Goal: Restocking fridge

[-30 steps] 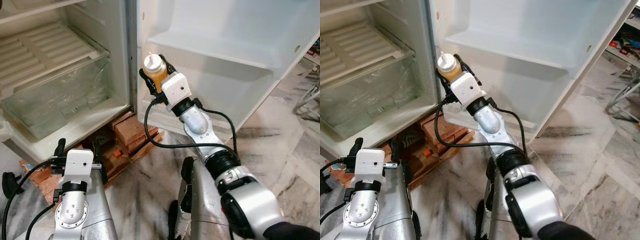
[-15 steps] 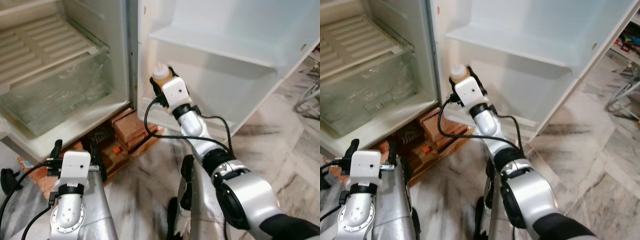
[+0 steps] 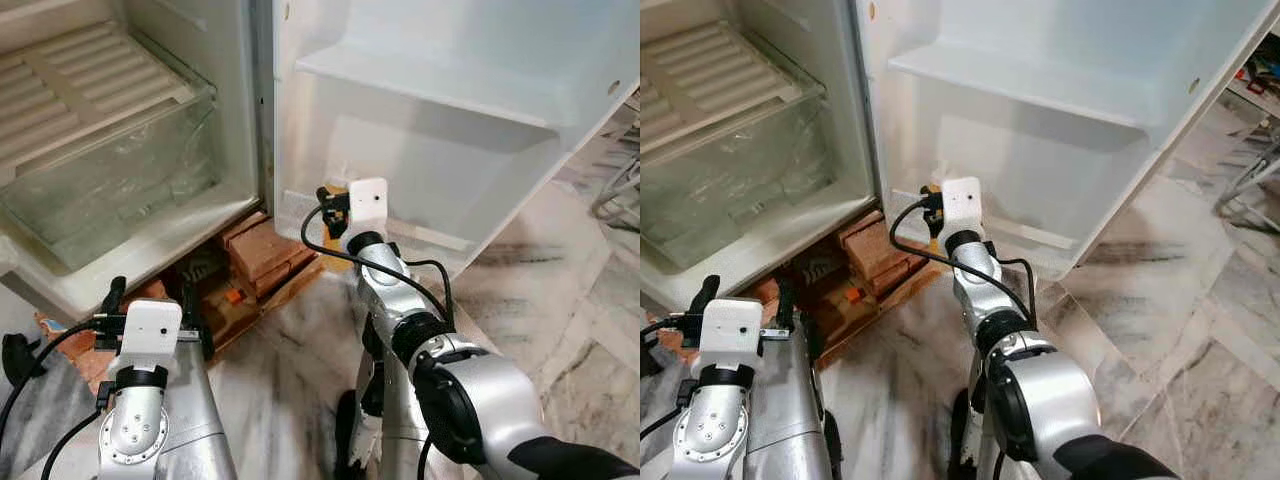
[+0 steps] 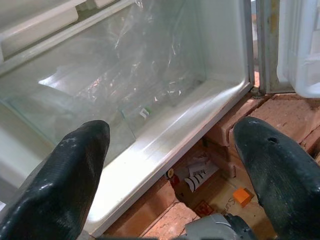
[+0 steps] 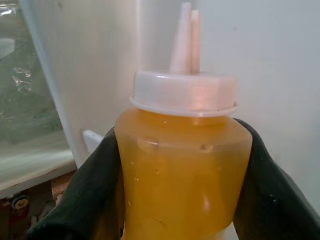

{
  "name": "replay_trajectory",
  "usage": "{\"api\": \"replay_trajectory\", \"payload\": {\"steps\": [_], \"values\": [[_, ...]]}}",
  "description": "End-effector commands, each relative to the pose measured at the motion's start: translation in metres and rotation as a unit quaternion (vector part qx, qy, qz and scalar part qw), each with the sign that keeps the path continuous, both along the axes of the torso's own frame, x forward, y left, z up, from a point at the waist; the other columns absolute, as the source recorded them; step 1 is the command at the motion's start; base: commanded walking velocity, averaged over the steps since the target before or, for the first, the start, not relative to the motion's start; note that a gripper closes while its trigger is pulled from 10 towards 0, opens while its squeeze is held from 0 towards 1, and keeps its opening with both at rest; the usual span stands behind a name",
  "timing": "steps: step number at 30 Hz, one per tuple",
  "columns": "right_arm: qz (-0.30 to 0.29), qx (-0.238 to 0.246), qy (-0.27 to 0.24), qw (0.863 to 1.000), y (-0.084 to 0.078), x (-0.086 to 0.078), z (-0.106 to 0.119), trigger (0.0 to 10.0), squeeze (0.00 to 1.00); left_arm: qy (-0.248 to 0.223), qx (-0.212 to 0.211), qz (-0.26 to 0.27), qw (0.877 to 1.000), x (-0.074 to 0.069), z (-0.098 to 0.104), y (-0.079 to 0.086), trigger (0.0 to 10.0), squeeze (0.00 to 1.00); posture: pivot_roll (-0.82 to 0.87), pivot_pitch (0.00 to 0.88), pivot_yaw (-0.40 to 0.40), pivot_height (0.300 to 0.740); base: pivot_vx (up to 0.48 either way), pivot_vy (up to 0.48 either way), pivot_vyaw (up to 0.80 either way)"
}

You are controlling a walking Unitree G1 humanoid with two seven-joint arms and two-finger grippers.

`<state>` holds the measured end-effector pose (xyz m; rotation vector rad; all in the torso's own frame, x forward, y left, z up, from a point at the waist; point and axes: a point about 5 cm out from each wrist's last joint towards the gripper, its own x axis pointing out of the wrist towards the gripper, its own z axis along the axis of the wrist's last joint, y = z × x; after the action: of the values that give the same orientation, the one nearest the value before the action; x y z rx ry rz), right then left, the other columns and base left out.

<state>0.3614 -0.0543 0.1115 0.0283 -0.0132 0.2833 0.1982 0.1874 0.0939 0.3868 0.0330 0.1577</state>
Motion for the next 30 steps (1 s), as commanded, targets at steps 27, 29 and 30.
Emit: {"api": "replay_trajectory", "payload": {"steps": [27, 29, 30], "values": [[0.113, 0.064, -0.011, 0.991, 0.027, 0.001, 0.019, 10.0, 0.00, -0.009, -0.029, 0.021, 0.999, 0.007, -0.007, -0.018, 10.0, 0.00, 0.27, 0.113, -0.206, 0.421, 0.000, 0.000, 0.00], [0.116, 0.079, -0.004, 0.990, 0.028, 0.000, 0.018, 10.0, 0.00, -0.010, -0.028, 0.019, 0.999, 0.009, -0.007, -0.017, 10.0, 0.00, 0.27, 0.114, -0.199, 0.421, 0.000, 0.000, 0.00], [0.116, 0.079, -0.004, 0.990, 0.028, 0.000, 0.018, 10.0, 0.00, -0.010, -0.028, 0.019, 0.999, 0.009, -0.007, -0.017, 10.0, 0.00, 0.27, 0.114, -0.199, 0.421, 0.000, 0.000, 0.00]]}}
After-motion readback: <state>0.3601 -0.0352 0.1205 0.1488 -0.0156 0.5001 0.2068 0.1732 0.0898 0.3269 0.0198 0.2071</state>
